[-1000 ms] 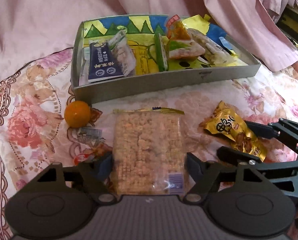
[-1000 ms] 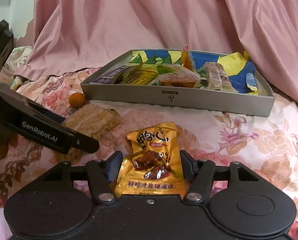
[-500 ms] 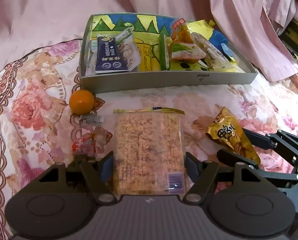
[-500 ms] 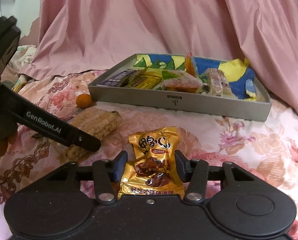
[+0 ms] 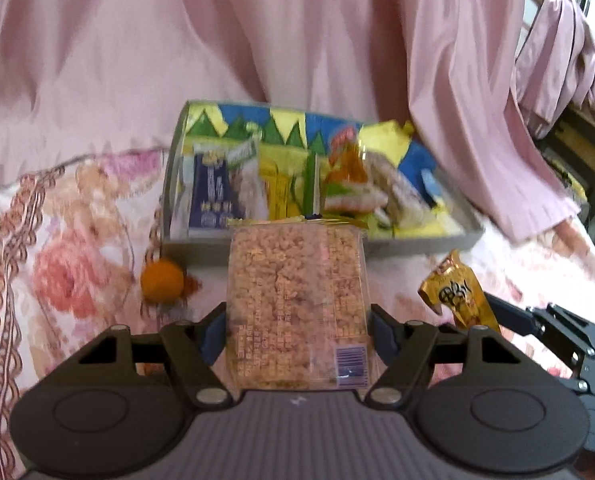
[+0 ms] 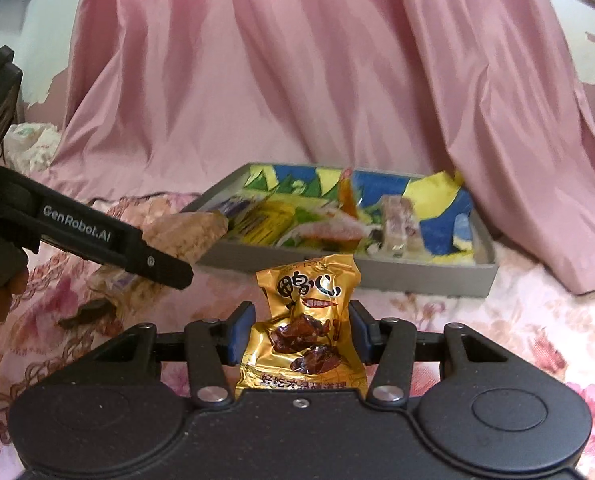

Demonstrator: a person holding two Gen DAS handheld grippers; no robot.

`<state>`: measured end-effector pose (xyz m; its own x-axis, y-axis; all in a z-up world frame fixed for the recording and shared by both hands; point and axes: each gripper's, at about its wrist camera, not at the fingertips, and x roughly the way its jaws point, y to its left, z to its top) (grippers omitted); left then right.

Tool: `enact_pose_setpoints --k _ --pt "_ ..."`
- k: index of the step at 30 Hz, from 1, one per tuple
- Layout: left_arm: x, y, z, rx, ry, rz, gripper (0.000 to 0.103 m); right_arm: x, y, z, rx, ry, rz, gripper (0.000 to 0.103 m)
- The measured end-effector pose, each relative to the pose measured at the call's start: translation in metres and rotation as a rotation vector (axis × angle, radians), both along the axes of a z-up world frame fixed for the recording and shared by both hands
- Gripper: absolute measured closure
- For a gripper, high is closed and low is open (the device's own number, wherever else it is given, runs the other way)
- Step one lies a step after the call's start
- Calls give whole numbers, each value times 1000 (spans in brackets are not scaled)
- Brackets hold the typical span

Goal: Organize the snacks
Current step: 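Carry both held snacks over the grey tray and lower them in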

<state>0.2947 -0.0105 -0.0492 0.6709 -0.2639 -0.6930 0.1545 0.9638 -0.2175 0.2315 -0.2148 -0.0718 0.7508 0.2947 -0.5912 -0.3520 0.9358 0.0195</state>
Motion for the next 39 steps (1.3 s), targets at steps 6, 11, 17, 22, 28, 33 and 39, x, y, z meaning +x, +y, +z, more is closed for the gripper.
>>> enact_pose_setpoints --k 6,11,17,22,28,33,39 --pt "27 3 19 -33 -84 15 28 13 -4 13 -2 -40 -37 51" --pt "56 3 29 -48 -140 37 28 36 -7 24 13 -81 -55 51" --pt "94 3 34 -55 -180 65 28 83 -4 39 44 -126 -68 51" --pt "130 -4 31 -48 -195 71 28 131 -3 37 55 -121 -90 51" --pt "160 -17 13 -48 -174 78 28 187 -3 18 44 -58 -133 51" --pt "176 -29 -7 -4 -119 68 28 213 -1 -2 19 -4 -128 50" --pt "185 -28 -22 10 -60 85 28 222 3 -15 -2 26 -132 50"
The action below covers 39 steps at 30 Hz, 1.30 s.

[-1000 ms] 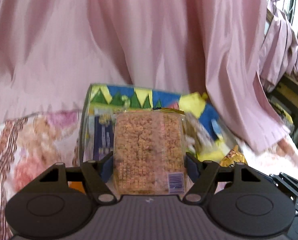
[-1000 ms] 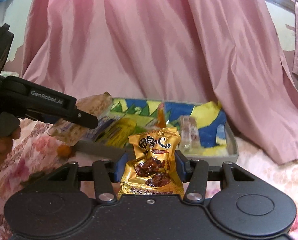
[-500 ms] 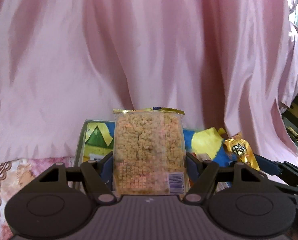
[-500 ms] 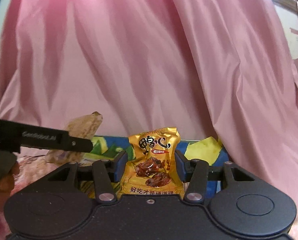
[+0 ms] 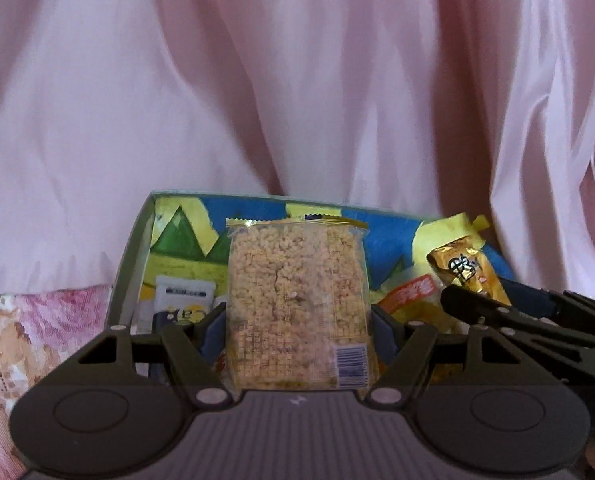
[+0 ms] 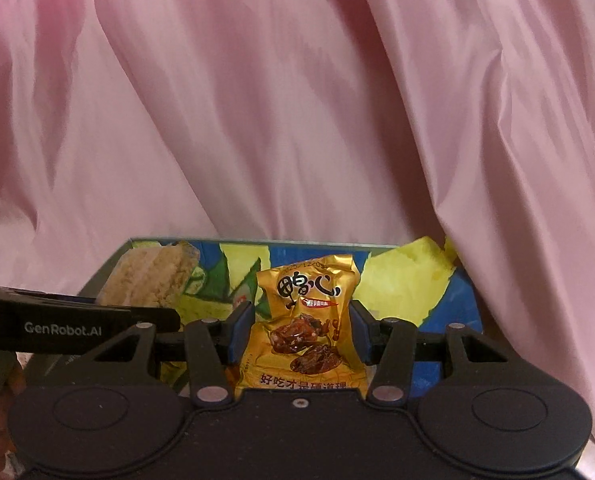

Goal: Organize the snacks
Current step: 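Carry both held snacks over the grey tray and lower them in, then open both grippers and withdraw from the tray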

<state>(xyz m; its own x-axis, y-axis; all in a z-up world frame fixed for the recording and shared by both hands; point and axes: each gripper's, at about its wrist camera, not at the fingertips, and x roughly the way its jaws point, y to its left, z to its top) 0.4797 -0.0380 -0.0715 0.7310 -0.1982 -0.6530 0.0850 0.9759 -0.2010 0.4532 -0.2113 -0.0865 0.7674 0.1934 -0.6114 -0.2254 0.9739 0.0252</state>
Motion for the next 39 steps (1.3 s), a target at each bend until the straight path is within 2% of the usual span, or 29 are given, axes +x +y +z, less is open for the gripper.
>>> enact_pose_setpoints --k 7,11,13,16,22,25,29,32,39 --pt "6 -1 -6 17 54 0 28 6 -1 -7 3 17 2 46" --pt "4 5 -7 -24 76 22 27 8 0 -9 3 18 6 40" --pt "1 9 -6 -46 78 38 24 5 2 -7 -1 13 12 39" --pt "-5 15 1 -82 64 50 18 0 0 -3 -3 8 14 32" --pt "-27 21 28 -115 -1 60 13 -18 -9 19 13 -31 -9 18" --pt "-42 23 45 -123 -47 69 6 -30 -14 36 22 -54 -26 13" --pt "-66 23 70 -108 -119 68 1 -51 -21 62 40 -110 -36 5" --pt "-87 24 88 -89 -171 62 0 -68 -25 82 51 -146 -38 1" --pt "-148 30 126 -53 -286 77 0 -119 -28 128 59 -231 -27 1"
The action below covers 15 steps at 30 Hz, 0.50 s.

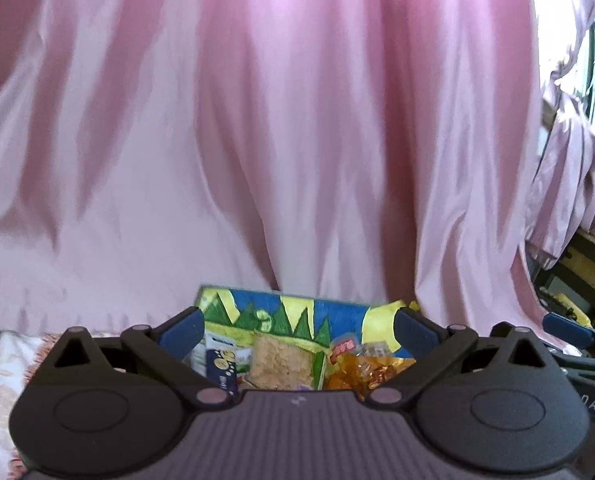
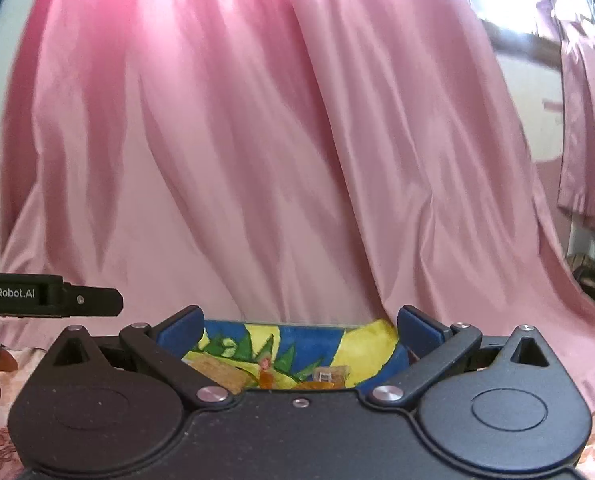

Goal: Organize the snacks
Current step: 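Open both grippers and withdraw from the tray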

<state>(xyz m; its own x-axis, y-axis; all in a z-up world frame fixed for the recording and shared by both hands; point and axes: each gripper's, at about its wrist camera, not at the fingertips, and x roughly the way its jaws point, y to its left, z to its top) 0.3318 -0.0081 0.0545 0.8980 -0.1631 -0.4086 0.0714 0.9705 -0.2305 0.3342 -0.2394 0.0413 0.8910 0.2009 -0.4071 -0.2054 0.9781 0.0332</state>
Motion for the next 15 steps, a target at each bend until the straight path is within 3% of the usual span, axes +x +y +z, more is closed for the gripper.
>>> enact_pose_setpoints --k 6,15 --pt "-64 4 21 50 -72 35 0 -56 -7 37 24 -59 5 1" --pt "-165 1 33 113 -107 41 0 -151 -20 78 17 -124 21 1"
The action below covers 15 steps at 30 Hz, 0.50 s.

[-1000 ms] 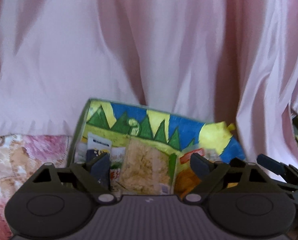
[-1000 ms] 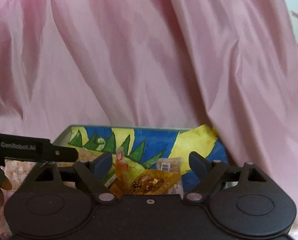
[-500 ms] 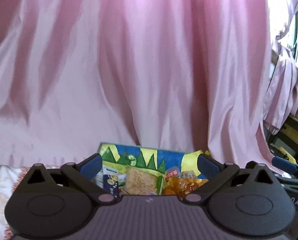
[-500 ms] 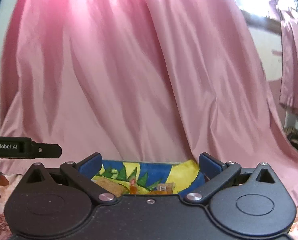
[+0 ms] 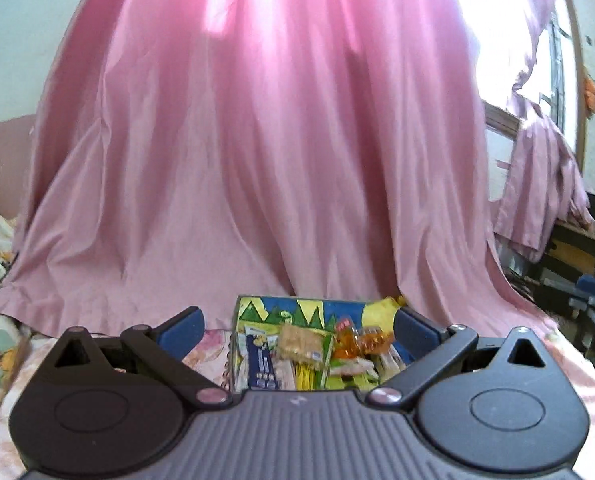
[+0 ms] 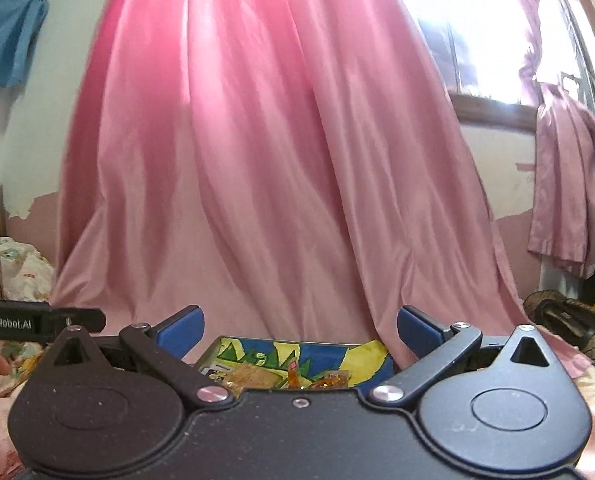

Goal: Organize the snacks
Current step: 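Open both grippers and withdraw from the tray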

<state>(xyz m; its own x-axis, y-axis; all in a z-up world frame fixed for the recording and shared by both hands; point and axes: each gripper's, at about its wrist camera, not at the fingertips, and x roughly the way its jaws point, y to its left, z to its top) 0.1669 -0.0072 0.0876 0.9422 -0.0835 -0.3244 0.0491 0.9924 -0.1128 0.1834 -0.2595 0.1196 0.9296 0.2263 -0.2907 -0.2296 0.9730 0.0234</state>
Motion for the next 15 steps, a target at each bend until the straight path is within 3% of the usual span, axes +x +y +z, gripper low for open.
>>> enact_pose_setpoints --k 5,15 --pt "-42 -9 -5 75 -9 -34 0 -54 -11 13 -17 -25 -8 1" --pt "-86 -3 -37 59 72 -30 0 -127 -19 7 -12 39 -42 1"
